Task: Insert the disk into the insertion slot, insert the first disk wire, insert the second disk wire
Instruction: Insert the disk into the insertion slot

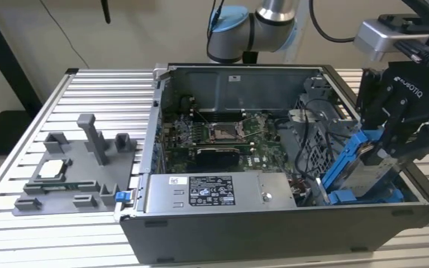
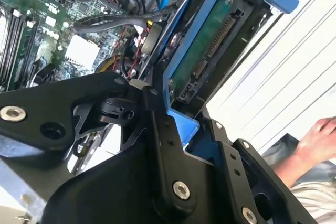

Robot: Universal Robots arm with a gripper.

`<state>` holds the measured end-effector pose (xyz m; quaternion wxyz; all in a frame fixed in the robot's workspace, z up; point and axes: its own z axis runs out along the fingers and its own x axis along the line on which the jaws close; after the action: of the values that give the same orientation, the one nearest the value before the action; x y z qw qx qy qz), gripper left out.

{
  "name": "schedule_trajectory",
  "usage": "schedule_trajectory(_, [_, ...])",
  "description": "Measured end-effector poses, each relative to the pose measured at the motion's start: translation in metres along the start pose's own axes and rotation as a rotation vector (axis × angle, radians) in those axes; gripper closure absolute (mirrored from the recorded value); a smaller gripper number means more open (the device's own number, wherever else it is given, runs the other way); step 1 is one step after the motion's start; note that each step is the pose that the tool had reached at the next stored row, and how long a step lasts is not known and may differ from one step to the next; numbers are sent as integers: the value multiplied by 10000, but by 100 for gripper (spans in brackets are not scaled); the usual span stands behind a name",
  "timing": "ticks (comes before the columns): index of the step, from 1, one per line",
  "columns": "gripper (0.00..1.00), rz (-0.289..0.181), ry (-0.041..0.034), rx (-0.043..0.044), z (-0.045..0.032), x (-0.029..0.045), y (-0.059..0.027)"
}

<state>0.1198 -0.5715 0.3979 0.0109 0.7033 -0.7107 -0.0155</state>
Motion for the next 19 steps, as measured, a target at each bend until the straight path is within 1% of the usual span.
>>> schedule_trajectory(1, [100, -1, -22, 1, -1, 0, 0])
schedule_trajectory(2, [0, -3, -27, 10, 0, -2, -1])
schedule_trajectory(4, [0, -3, -43, 37, 12, -8, -1])
schedule_trajectory(5, [0, -4, -83, 60, 17, -12, -1])
schedule_trajectory(6, [0, -6, -158, 91, 17, -18, -1])
schedule_trajectory(8, [0, -15, -383, 181, 19, -28, -1])
schedule_trajectory(10, [0, -21, -659, 309, 18, -32, 1])
schedule_trajectory(11, [0, -18, -729, 340, 16, -30, 5])
schedule_trajectory(12, [0, -14, -760, 350, 14, -31, 10])
schedule_trajectory(14, [0, -9, -846, 387, 17, -31, 24])
schedule_trajectory(15, [0, -9, -882, 390, 16, -29, 26])
schedule_trajectory(16, [0, -10, -939, 390, 2, -22, 26])
schedule_trajectory(17, [0, -11, -965, 389, -26, -18, 27])
schedule_trajectory(19, [0, -11, -978, 389, -103, -15, 30])
